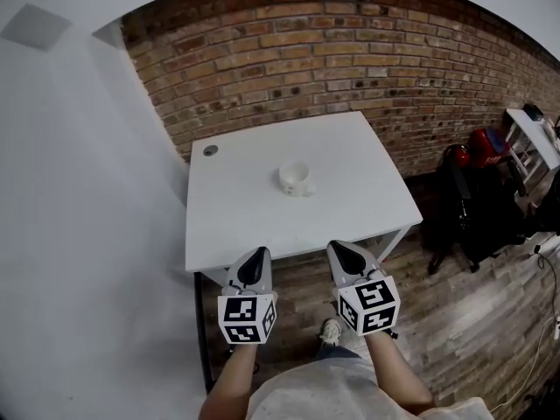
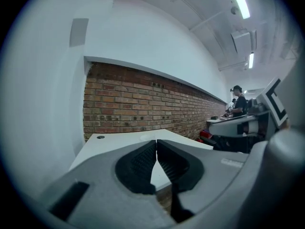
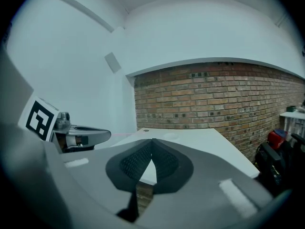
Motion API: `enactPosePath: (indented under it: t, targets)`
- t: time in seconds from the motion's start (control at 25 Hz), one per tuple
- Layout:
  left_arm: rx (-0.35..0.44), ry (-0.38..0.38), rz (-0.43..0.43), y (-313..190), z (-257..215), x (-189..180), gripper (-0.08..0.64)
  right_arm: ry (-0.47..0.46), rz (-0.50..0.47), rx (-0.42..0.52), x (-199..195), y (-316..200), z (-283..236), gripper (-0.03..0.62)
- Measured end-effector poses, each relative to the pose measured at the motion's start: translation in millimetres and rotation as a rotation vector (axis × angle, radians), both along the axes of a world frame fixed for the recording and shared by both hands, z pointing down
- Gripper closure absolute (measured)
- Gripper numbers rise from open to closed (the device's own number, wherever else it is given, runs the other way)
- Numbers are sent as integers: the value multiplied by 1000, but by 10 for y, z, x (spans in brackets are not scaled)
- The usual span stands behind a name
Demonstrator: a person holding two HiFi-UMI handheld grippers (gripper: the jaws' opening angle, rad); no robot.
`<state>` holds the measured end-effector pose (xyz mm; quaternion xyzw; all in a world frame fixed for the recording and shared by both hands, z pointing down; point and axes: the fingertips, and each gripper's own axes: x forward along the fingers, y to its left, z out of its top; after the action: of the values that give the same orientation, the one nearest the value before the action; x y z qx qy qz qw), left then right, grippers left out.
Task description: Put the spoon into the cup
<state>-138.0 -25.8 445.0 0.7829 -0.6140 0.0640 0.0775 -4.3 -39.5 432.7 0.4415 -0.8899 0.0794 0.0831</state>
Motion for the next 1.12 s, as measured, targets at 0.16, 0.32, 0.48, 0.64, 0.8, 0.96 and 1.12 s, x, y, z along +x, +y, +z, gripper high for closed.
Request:
enactPosePath:
  t: [0.16, 0.32, 0.48, 0.64, 0.8, 0.96, 1.12]
  targets:
    - [-14, -18, -21, -346, -4, 41, 558, -5, -36, -18, -10, -373, 36, 586]
    - [-36, -26, -46, -642, 54, 68, 558, -12, -72, -30, -21, -717, 76, 586]
    - [-64, -36, -68, -889, 143, 112, 558, -21, -106, -55, -6, -1000, 160, 586]
    - [-92, -52, -94, -1112, 194, 156, 557, -31, -154, -75, 2, -1230, 205, 586]
    - [-104, -72, -110, -1310, 213, 224, 558, -42, -185, -76, 33, -1442, 209, 586]
    - [-127, -83, -112, -1447, 265, 287, 558, -40, -204, -93, 63, -1568, 268, 586]
    - [-141, -89, -107, -1607, 313, 315, 557, -37, -203, -103, 97, -1689, 320, 586]
